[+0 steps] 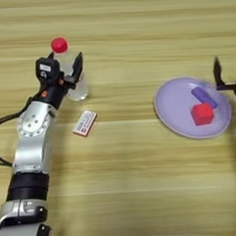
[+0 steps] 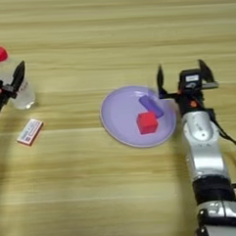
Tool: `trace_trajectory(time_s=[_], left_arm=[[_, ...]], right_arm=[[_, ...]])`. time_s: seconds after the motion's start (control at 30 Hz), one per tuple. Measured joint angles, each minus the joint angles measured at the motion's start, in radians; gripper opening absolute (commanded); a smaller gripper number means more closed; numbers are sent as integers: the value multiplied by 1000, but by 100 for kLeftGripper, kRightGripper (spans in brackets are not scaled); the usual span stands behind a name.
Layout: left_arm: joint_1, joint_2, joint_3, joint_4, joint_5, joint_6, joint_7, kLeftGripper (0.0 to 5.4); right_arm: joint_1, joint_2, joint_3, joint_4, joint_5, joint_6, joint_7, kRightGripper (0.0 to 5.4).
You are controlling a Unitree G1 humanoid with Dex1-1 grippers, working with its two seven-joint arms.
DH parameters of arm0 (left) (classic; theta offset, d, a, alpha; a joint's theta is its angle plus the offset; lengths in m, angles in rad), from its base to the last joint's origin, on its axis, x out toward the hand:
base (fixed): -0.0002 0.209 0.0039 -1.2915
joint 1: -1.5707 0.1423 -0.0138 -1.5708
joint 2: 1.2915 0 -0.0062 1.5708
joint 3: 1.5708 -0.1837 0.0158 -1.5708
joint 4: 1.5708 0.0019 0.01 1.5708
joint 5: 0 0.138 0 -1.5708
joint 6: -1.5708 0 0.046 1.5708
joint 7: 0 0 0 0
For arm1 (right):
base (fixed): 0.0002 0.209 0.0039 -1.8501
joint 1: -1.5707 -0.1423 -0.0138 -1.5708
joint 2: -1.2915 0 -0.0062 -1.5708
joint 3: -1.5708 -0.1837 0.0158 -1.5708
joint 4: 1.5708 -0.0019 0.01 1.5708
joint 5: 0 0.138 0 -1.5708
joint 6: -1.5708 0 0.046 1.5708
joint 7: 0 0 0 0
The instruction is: Move the objects on the table
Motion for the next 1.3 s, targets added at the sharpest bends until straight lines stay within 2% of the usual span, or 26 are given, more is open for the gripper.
trace_trajectory(time_s=[0.17,0.27,0.43,0.53,0.67,0.8,1.0,1.3], left_arm=[[-13,1,-7,-55,-3,52,-5,297],[-13,0,-12,-81,-3,79,-8,297],[-13,-2,-31,-118,-3,95,-11,297],[-13,-14,-49,-138,-3,110,-11,297],[-12,-39,-86,-163,0,132,-12,297],[-4,-74,-133,-204,2,159,-13,297],[47,-116,-209,-230,7,172,-23,297],[132,-150,-323,-260,15,189,-31,295]], right_arm=[[95,7,134,-231,21,107,135,540],[133,-3,192,-312,14,153,191,540],[161,-16,260,-393,6,212,258,540],[169,-22,343,-434,-18,239,305,540],[158,-10,388,-443,-51,272,317,540],[117,10,409,-415,-65,297,318,540],[75,54,428,-356,-74,315,316,540],[58,70,411,-306,-79,314,298,540]])
